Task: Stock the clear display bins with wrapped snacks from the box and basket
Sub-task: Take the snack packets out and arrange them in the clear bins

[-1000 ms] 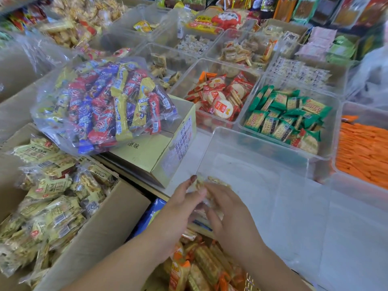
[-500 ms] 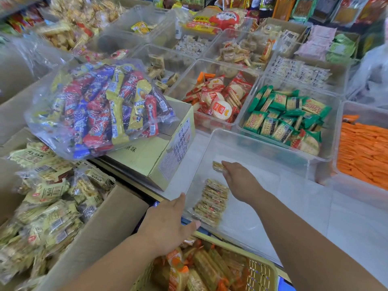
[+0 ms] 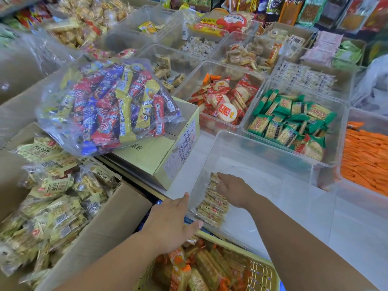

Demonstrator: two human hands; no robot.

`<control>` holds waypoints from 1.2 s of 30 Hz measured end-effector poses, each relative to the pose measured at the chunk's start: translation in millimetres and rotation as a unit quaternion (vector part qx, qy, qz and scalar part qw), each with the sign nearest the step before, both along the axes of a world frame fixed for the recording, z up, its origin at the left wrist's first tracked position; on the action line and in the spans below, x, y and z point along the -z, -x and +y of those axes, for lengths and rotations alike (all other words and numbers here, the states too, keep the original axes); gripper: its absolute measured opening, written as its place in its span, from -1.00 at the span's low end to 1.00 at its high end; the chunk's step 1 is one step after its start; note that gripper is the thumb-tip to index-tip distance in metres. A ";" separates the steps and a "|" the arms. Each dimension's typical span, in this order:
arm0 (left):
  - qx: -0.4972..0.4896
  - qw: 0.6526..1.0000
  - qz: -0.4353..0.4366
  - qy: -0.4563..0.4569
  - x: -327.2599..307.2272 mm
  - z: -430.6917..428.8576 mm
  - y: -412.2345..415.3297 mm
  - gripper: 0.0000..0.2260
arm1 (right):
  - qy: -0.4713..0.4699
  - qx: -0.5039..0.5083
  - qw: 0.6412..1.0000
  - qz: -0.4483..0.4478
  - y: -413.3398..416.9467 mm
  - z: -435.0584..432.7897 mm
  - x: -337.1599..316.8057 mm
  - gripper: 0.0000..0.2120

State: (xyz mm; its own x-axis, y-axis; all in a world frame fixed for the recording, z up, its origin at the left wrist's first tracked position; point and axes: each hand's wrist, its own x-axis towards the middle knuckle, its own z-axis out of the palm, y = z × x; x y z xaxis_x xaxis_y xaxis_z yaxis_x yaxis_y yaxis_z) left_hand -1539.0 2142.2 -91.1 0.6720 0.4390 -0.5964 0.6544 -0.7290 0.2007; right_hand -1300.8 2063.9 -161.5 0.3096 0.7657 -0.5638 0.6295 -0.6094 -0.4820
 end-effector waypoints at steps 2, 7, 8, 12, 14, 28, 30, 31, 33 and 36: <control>-0.019 0.999 -0.033 0.027 -3.3 1.5 4.8 -0.14 | -0.012 0.013 1.000 -0.004 6.8 -0.1 -7.0 -0.43; -0.031 0.988 -0.148 0.019 -21.4 2.3 50.8 -0.27 | -0.053 0.031 0.994 -0.089 44.8 2.0 -36.5 -0.41; -0.045 0.983 -0.180 0.017 -27.7 2.9 65.1 -0.31 | -0.086 0.042 0.990 -0.104 57.9 3.0 -44.1 -0.43; -0.137 0.944 -0.298 -0.026 -53.2 13.4 126.5 -0.50 | -0.249 0.032 0.964 -0.089 131.6 13.0 -76.2 -0.54; -0.200 0.926 -0.316 -0.053 -60.8 23.8 159.9 -0.58 | -0.287 -0.013 0.956 -0.063 175.6 22.3 -90.6 -0.55; -0.207 0.977 -0.058 -0.009 -14.5 157.2 326.2 -0.08 | -0.177 -0.125 0.962 -0.165 374.9 75.5 -82.3 -0.42; -0.183 0.982 -0.055 -0.004 -2.9 170.8 324.7 -0.03 | -0.153 -0.109 0.966 -0.176 380.5 77.8 -80.4 -0.47; -0.168 0.984 -0.058 -0.011 2.9 176.8 320.4 -0.03 | -0.143 -0.101 0.969 -0.175 382.0 78.4 -80.8 -0.48; -0.134 0.989 -0.064 -0.024 13.8 185.6 307.1 -0.02 | -0.124 -0.092 0.973 -0.170 383.9 78.5 -83.0 -0.47; -0.079 0.996 -0.034 -0.032 27.5 190.8 285.9 0.03 | -0.094 -0.090 0.977 -0.166 386.2 78.6 -89.0 -0.44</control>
State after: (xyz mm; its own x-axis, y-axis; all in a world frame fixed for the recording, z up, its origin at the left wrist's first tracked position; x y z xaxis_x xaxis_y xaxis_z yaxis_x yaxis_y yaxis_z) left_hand -1824.9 2333.0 -118.5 0.6295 0.5781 -0.5191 0.7485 -0.6305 0.2055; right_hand -1687.0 2142.5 -72.5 0.3031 0.9048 -0.2990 0.8590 -0.3953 -0.3252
